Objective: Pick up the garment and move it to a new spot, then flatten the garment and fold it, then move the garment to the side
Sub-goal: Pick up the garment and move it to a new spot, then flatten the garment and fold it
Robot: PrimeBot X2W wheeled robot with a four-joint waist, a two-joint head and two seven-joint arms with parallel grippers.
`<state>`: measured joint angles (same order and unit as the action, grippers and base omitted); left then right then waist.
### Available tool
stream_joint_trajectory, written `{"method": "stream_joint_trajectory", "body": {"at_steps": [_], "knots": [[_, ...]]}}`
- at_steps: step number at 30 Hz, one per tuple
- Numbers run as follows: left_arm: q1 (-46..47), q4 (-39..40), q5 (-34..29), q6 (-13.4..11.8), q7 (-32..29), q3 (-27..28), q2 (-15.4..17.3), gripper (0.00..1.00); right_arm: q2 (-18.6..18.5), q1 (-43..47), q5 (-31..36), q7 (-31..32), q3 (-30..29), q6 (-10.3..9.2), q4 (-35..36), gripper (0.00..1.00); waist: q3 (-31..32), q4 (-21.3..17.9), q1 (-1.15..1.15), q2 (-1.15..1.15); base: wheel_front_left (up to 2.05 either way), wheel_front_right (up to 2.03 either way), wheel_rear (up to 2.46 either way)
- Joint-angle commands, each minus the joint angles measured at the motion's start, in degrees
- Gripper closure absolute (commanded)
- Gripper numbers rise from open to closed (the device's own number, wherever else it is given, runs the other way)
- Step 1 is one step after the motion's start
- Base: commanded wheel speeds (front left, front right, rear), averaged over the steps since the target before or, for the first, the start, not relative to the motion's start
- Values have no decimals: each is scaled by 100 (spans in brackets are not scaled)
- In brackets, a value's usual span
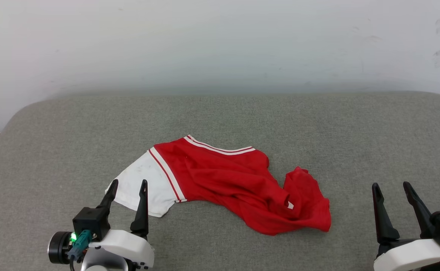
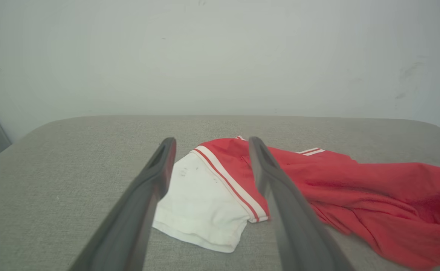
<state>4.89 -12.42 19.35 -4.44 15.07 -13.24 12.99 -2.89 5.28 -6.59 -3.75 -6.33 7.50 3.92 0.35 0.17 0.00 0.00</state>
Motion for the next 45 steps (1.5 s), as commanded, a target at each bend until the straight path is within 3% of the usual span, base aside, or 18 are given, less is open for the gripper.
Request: {"method": "stream_joint_trajectory", "body": {"at_steps": [1, 8, 14, 25, 36, 37, 38, 39, 45], "knots": [[16, -11, -32, 30, 14, 5, -23, 0, 2, 29, -10, -2, -6, -2, 32, 0, -4, -8, 0, 0, 0, 0, 0], [99, -62, 23, 80, 14, 56, -88, 0, 3, -12, -126, 261, 56, -2, -35, 0, -19, -4, 0, 0, 0, 0, 0], [202, 36, 0, 102, 14, 83, -152, 0, 4, -271, -21, 1418, 406, -2, -15, 0, -171, 128, 0, 0, 0, 0, 0], [399, 200, -127, 226, 14, 184, -328, 0, -926, -1042, -756, 3394, 2006, -2, 260, 0, -597, 419, 0, 0, 0, 0, 0], [654, 212, -323, 429, 14, 338, -578, 0, -1401, -1920, -1282, 3921, 2945, -2, -222, 0, -1058, 676, 0, 0, 0, 0, 0], [672, 202, -342, 447, 14, 350, -594, 0, -1426, -1984, -1312, 3898, 2977, -2, -277, 55, -1083, 696, 0, 0, 0, 0, 0], [692, 191, -366, 466, 14, 361, -618, 0, -1435, -2050, -1334, 3869, 2995, -2, -334, 89, -1098, 715, 0, 0, 0, 0, 0], [706, 179, -377, 479, 14, 370, -646, 0, -1439, -2090, -1355, 3836, 3006, -2, -381, 100, -1106, 732, 0, 0, 0, 0, 0], [664, 105, -464, 587, 14, 478, -742, 0, -1426, -2164, -1321, 3529, 3046, -2, -279, 100, -1056, 757, 0, 0, 0, 0, 0]]}}
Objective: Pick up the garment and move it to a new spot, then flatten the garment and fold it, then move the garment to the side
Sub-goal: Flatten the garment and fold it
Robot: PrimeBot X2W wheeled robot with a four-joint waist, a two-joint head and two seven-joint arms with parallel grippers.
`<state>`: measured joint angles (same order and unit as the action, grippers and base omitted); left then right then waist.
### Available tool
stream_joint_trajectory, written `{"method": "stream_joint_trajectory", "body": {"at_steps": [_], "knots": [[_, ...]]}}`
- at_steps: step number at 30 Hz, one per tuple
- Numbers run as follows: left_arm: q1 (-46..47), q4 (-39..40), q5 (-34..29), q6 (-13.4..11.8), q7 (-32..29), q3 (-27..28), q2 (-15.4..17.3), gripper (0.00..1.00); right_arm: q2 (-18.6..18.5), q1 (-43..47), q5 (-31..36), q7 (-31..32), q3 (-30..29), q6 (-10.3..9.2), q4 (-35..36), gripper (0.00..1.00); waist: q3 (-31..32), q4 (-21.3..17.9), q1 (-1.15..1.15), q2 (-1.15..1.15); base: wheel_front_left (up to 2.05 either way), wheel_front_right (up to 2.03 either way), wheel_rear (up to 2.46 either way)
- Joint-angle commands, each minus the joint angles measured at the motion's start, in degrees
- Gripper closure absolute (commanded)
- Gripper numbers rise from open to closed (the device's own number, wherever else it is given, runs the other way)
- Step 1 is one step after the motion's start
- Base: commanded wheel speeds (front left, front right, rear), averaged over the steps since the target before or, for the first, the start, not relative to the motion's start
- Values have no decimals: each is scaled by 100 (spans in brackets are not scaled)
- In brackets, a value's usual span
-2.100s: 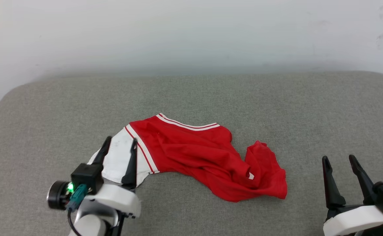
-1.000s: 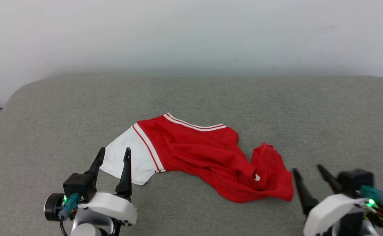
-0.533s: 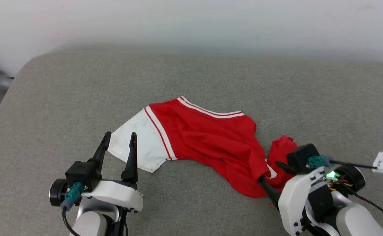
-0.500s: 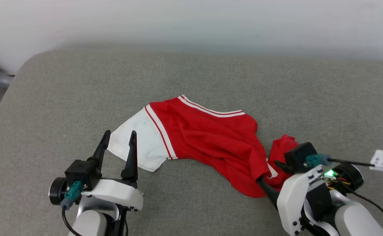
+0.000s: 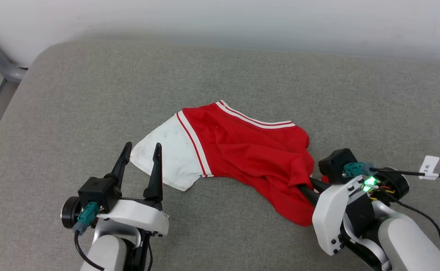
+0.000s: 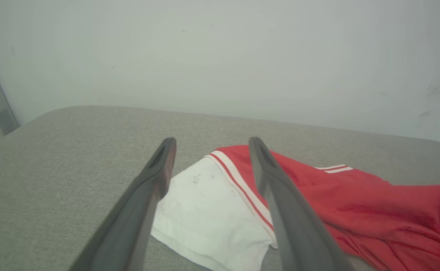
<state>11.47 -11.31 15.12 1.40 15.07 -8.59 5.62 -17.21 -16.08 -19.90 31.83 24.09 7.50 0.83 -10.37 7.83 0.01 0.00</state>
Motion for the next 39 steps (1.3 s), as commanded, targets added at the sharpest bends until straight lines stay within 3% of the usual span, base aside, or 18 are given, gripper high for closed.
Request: {"method": "stream_joint_trajectory", "body": {"at_steps": [1, 9, 20, 31, 33, 34, 39], "knots": [[-26, -17, -50, 14, 14, 44, -12, 0, 19, -6, 30, -88, -13, -2, 78, 100, 39, -25, -1, 0, 0, 0, 0], [-34, -44, -171, 86, 14, 163, -76, 0, 40, -246, 325, -481, -629, -2, 140, 100, 146, -217, -1, 0, 0, 0, 0], [87, -33, -250, 202, 14, 138, -178, 0, -219, -831, 772, -648, -1805, -3, -731, 100, -60, -188, -1, 0, 0, 0, 0], [27, -172, -294, 281, 14, 224, -220, 0, 348, 146, 669, -1220, -2883, -2, -2175, 100, -12, -219, -1, 0, 0, 0, 0], [16, -205, -292, 295, 14, 236, -224, 0, 438, 200, 607, -1428, -3016, -2, -2384, 50, 28, -241, -1, 0, 0, 0, 0], [3, -218, -302, 303, 14, 238, -227, 0, 488, 216, 592, -1561, -3071, -2, -2454, 0, 49, -250, -1, 0, 0, 0, 0], [-109, -261, -337, 295, 14, 274, -233, 0, 671, 415, 667, -2506, -3358, -2, -2438, 0, 260, -307, -1, 0, 0, 0, 0]]}}
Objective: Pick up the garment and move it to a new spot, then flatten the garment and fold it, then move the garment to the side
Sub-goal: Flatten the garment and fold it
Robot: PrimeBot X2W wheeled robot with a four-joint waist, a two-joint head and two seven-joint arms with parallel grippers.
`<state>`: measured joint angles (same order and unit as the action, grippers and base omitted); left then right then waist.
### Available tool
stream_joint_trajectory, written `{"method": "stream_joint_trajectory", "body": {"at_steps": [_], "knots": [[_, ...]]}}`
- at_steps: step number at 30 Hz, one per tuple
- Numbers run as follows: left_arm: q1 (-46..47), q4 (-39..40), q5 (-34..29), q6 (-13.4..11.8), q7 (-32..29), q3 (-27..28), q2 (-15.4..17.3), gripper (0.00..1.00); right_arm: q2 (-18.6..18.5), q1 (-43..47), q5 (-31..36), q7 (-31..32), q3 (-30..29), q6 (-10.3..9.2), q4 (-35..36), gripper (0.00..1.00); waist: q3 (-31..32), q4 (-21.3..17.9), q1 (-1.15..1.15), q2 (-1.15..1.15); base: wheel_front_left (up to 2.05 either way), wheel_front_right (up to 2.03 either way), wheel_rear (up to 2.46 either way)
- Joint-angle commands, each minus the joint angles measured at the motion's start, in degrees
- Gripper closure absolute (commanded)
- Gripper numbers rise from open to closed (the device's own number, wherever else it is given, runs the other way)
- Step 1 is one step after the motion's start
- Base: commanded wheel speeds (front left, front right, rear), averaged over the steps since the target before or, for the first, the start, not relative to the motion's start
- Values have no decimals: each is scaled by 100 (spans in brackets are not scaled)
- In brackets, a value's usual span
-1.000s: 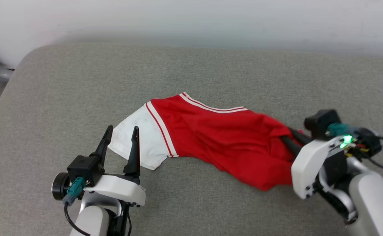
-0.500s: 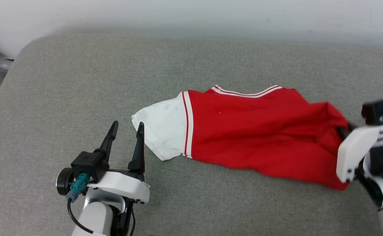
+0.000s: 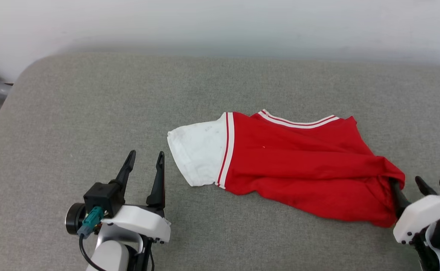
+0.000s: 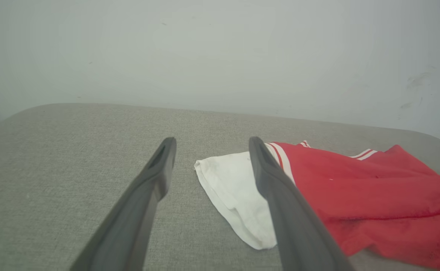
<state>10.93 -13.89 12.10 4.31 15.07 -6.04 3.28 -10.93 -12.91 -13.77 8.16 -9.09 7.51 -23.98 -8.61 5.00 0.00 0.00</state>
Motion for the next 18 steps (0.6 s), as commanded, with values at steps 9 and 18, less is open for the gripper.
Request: {"method": "stream_joint_trajectory", "body": {"at_steps": [9, 18], "knots": [[-383, 92, -15, -104, 14, 123, -23, 0, 530, 850, 581, -1388, -559, -4, 949, 0, 418, -100, 0, 0, 0, 0, 0], [-657, 200, 7, -199, 14, 157, -32, 0, 787, 1644, 770, -1156, -409, -4, 2274, 0, 587, -186, 0, 0, 0, 0, 0]]}}
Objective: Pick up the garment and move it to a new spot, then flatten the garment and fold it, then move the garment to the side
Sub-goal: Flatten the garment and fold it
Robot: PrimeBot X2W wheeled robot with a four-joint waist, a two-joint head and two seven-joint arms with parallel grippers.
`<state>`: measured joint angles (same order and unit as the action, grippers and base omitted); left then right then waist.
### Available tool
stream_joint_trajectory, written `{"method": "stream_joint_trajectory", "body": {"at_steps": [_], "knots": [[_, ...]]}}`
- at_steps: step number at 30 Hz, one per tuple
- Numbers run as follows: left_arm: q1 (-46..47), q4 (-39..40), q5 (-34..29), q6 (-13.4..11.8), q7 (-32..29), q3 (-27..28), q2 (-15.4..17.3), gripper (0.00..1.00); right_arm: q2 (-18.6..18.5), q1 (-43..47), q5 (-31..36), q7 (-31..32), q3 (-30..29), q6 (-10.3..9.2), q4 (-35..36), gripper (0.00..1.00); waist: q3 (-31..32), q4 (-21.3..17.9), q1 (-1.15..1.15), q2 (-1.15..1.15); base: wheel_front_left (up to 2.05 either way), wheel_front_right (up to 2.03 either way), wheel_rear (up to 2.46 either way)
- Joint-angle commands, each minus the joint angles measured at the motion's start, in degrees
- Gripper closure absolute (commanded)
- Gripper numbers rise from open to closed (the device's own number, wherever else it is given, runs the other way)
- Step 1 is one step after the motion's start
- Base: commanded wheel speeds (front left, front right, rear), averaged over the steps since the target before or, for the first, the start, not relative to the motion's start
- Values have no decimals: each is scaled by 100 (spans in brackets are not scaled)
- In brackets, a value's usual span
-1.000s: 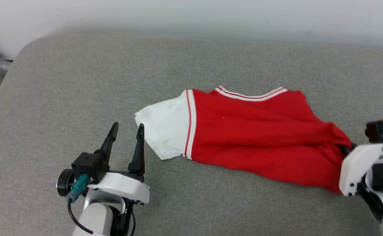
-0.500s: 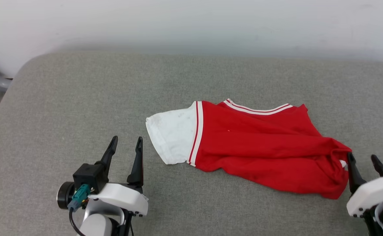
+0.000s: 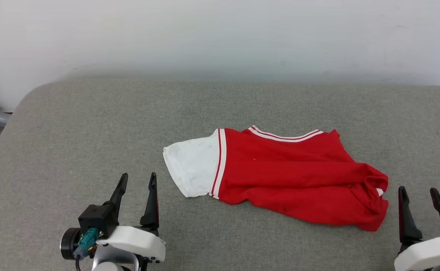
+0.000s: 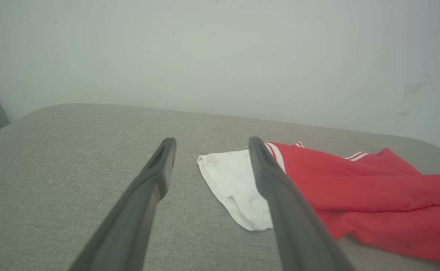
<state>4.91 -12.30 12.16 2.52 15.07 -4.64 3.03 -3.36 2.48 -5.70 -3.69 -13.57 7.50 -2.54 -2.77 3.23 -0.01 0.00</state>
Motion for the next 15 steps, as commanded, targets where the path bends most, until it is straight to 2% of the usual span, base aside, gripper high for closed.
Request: {"method": "stream_joint_trajectory", "body": {"at_steps": [1, 6, 10, 12, 15], "knots": [[-72, 49, 7, -35, 14, 19, -7, 0, 36, 185, -40, 91, 71, -2, 256, 0, 2, -18, 1, 0, 0, 0, 0], [-89, 103, 48, -76, 14, 33, -13, 0, 48, 464, -89, 495, 192, -2, 725, 0, -19, -65, 1, 0, 0, 0, 0], [-78, 115, 51, -92, 14, 26, -14, 0, 50, 538, -157, 881, 236, -2, 787, 0, -22, -89, 1, 0, 0, 0, 0], [-64, 119, 50, -96, 14, 19, -15, 0, 43, 544, -228, 1270, 285, -2, 749, 0, -26, -102, 1, 0, 0, 0, 0], [-14, 132, 59, -93, 14, -1, -15, 0, -182, 424, -397, 1996, 416, -2, 639, 0, -63, -109, 1, 0, 0, 0, 0]]}}
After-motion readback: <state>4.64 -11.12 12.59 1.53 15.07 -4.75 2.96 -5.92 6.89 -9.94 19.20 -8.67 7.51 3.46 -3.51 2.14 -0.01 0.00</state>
